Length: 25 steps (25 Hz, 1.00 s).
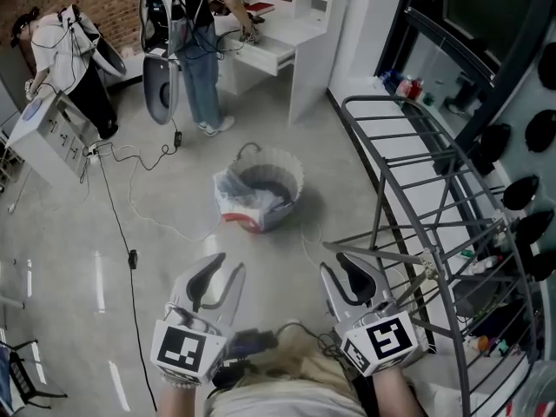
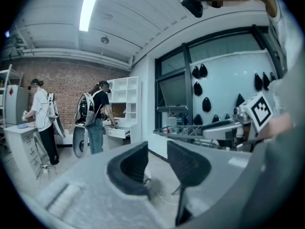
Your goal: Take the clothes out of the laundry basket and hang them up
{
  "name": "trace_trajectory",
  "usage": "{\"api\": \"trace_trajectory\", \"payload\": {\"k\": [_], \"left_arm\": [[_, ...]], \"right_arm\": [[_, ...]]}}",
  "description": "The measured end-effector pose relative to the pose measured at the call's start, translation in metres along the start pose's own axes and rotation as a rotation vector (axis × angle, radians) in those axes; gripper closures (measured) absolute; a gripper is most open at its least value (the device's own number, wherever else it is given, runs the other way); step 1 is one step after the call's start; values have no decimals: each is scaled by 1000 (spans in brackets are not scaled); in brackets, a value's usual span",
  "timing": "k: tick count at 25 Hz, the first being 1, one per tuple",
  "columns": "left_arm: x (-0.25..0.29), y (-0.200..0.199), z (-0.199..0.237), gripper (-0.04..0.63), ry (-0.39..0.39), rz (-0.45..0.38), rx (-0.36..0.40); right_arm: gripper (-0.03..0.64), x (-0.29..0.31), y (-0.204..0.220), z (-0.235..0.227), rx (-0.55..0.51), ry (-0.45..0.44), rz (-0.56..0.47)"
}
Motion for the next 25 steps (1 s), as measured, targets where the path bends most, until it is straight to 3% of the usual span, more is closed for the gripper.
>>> {"api": "trace_trajectory", "payload": {"k": [11, 25], "left_arm": [[7, 8, 26, 481, -33, 9, 9], [108, 15, 105, 481, -48, 51, 7]], "right_arm": [[509, 27, -2, -4, 9, -21, -10], [509, 149, -20, -63, 46, -63, 24]]}}
Point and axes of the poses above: the fingertips, and each gripper's own axes: x forward along the fingers, z to its left, y out of its underside, the point moved 3 cm from there along -x, backward along the fingers, and after that the axes turned 12 degrees about x, right-handed, at the moved point
